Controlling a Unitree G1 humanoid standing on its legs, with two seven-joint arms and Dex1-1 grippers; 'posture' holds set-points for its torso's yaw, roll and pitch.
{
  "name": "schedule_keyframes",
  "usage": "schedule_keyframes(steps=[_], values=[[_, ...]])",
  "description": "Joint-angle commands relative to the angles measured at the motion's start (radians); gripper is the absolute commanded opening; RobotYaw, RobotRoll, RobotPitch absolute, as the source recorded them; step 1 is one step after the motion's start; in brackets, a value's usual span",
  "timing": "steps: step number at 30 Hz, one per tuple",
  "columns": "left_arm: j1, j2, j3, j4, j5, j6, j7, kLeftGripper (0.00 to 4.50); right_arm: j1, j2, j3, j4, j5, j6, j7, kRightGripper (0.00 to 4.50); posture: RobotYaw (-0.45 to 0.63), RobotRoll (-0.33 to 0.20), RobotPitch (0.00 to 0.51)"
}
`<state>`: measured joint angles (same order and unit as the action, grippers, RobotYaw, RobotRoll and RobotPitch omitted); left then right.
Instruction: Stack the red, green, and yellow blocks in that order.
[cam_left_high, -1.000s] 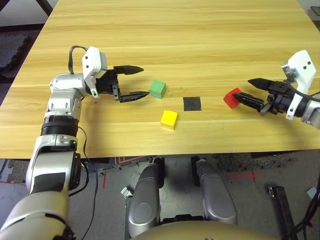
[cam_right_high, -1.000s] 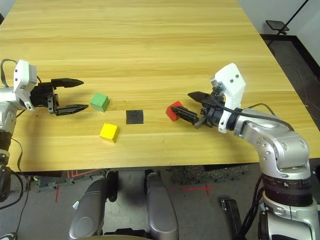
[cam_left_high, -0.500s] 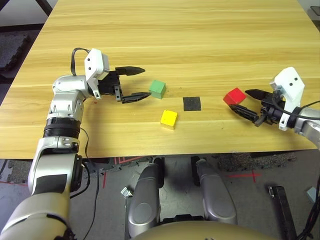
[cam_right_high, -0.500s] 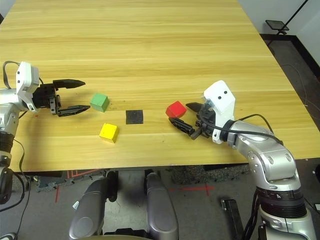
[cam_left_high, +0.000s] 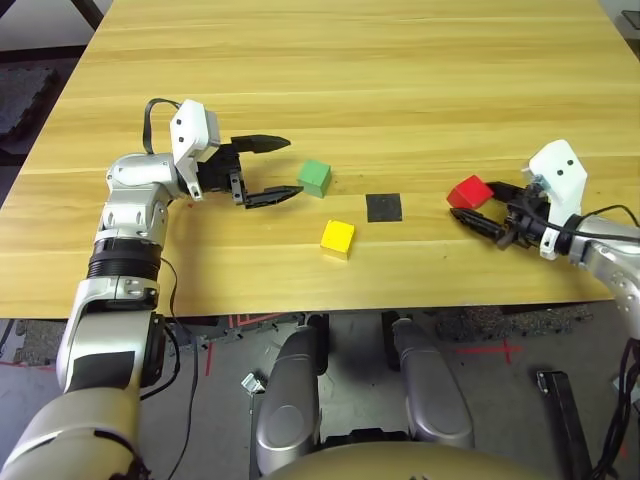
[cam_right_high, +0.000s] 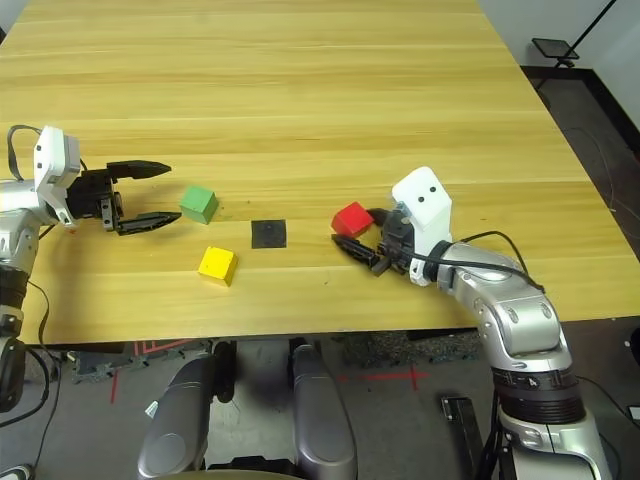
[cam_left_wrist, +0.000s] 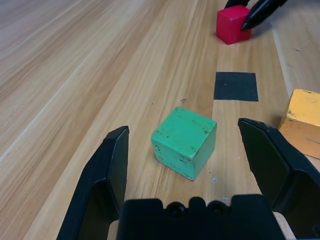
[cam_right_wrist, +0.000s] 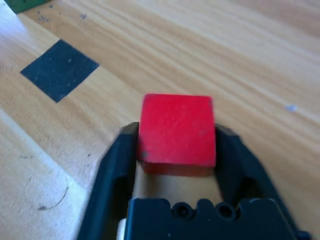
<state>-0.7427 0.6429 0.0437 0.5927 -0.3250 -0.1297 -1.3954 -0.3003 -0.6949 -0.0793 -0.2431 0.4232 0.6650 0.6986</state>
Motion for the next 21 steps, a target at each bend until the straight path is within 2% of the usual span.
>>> schedule_keyframes(steps=[1, 5, 12, 17, 21], values=[[0.015, -0.001, 0.003, -0.009, 0.001, 0.002, 0.001, 4.50, -0.002, -0.024, 0.041, 0.014, -0.044, -0.062, 0.044, 2.06, 0.23, -0.034, 0.293], [0.012, -0.003, 0.003, -0.004, 0.003, -0.001, 0.004, 4.50, -0.048, -0.054, 0.069, 0.051, -0.069, -0.131, 0.119, 2.06, 0.23, -0.033, 0.289], [-0.001, -0.004, 0.004, 0.010, 0.007, -0.006, 0.011, 4.50, -0.235, -0.071, 0.113, 0.159, -0.009, -0.172, 0.370, 2.06, 0.24, -0.029, 0.283], [0.007, -0.007, 0.003, -0.007, 0.005, -0.002, 0.018, 4.50, -0.333, -0.087, 0.206, 0.259, -0.050, -0.250, 0.561, 2.06, 0.25, -0.024, 0.282], [0.009, -0.009, 0.001, -0.018, 0.003, 0.004, 0.020, 4.50, -0.411, -0.062, 0.269, 0.363, -0.093, -0.326, 0.657, 2.06, 0.26, -0.017, 0.280]])
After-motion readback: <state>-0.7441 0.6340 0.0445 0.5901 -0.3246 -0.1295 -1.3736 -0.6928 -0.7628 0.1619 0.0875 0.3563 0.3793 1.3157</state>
